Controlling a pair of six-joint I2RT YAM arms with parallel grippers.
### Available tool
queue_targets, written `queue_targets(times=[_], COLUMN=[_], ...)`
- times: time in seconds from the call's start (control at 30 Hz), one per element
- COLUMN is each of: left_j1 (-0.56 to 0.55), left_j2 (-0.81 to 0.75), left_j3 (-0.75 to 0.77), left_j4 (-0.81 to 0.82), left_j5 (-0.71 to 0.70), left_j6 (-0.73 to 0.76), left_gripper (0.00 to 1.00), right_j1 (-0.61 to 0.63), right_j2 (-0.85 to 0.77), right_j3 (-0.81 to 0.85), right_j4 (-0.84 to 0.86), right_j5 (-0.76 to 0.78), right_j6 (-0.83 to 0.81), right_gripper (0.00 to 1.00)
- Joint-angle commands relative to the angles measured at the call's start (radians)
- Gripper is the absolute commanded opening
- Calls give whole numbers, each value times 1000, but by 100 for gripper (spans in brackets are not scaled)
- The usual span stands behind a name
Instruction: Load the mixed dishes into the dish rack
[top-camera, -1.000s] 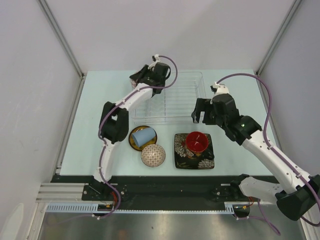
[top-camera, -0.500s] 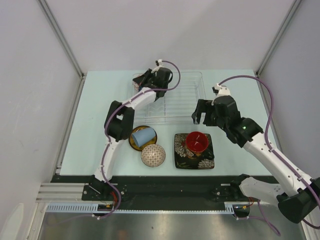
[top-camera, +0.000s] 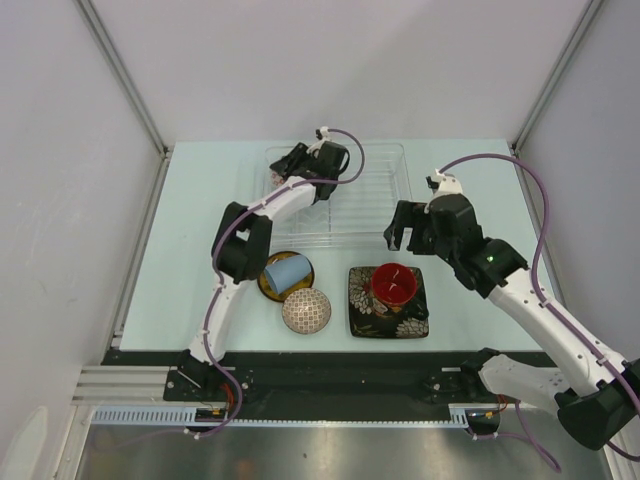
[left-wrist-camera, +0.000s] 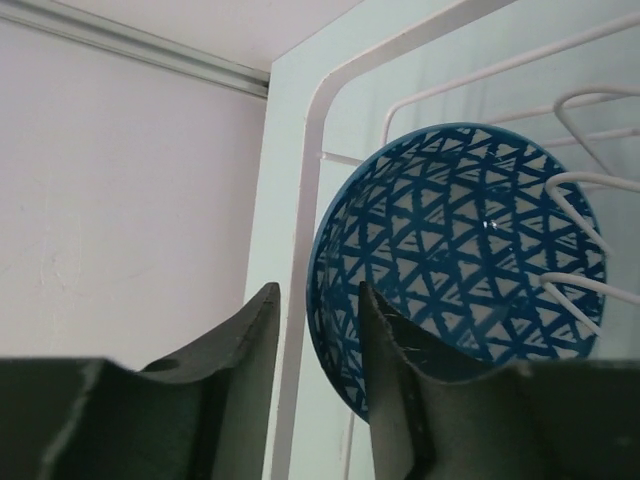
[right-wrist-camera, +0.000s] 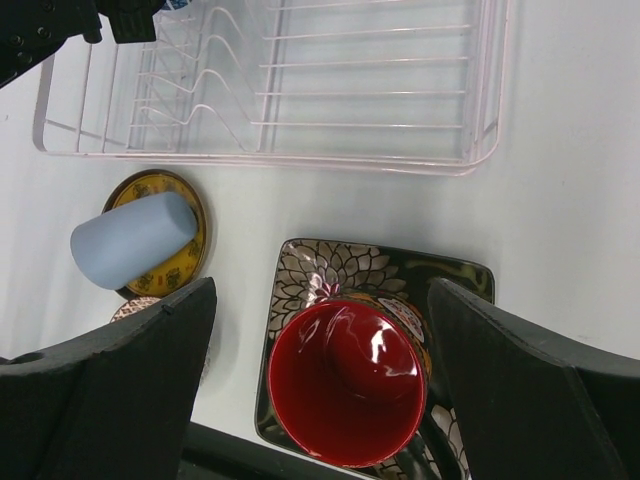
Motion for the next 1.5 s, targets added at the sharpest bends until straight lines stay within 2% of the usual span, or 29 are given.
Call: queue_targets(times=[0.0,0.07,0.27,0.47,0.57,0.6,0.73,0.77,0.83,0.87,0.97,1.0,1.1,1.17,1.33,1.47], left_j1=[-16,-16,-16,-15,-12,-9,3,2,3,5,5,6,5,0,-26,-35], left_j2=[-27,-42,-99,-257,-372,-403,-630,-755,-872,-989,-1142,-1170,-1242,-1256,-1177,-1109], left_j3=[54,57,58,55,48,45,-70,-196,-370,-414,-492,-498,-567,-680,-848,-885], left_j4=[-81,-91,-145,-211,-289,-371,-626,-659,-702,-751,-887,-916,-932,-876,-797,-739], left_j5=[26,35,46,84,137,169,517,653,806,934,1128,1264,1404,1425,1437,1483], left_j6=[-81,-95,-118,-111,-135,-156,-212,-200,-148,-128,-78,-62,-20,-26,-101,-176], left_gripper=[49,55,62,67,67,67,67,70,73,74,74,74,75,75,77,76], right_j1=[-1,2,5,11,28,40,54,54,55,55,55,55,55,55,55,52], right_j2=[-24,-25,-35,-36,-21,-16,5,5,5,10,18,24,39,45,19,-8], right_j3=[2,0,0,0,0,0,0,0,0,-1,-1,-3,-9,-9,-9,-7], right_j4=[26,26,18,-5,-16,-17,-28,-27,-24,-22,-16,-14,4,18,0,-37], right_j5=[1,1,7,16,24,27,53,51,56,56,44,38,28,24,42,61], right_j6=[22,22,16,-21,-46,-52,-58,-61,-67,-70,-81,-84,-93,-92,-89,-86], right_gripper=[93,94,95,96,96,96,96,96,96,97,97,97,97,97,97,97])
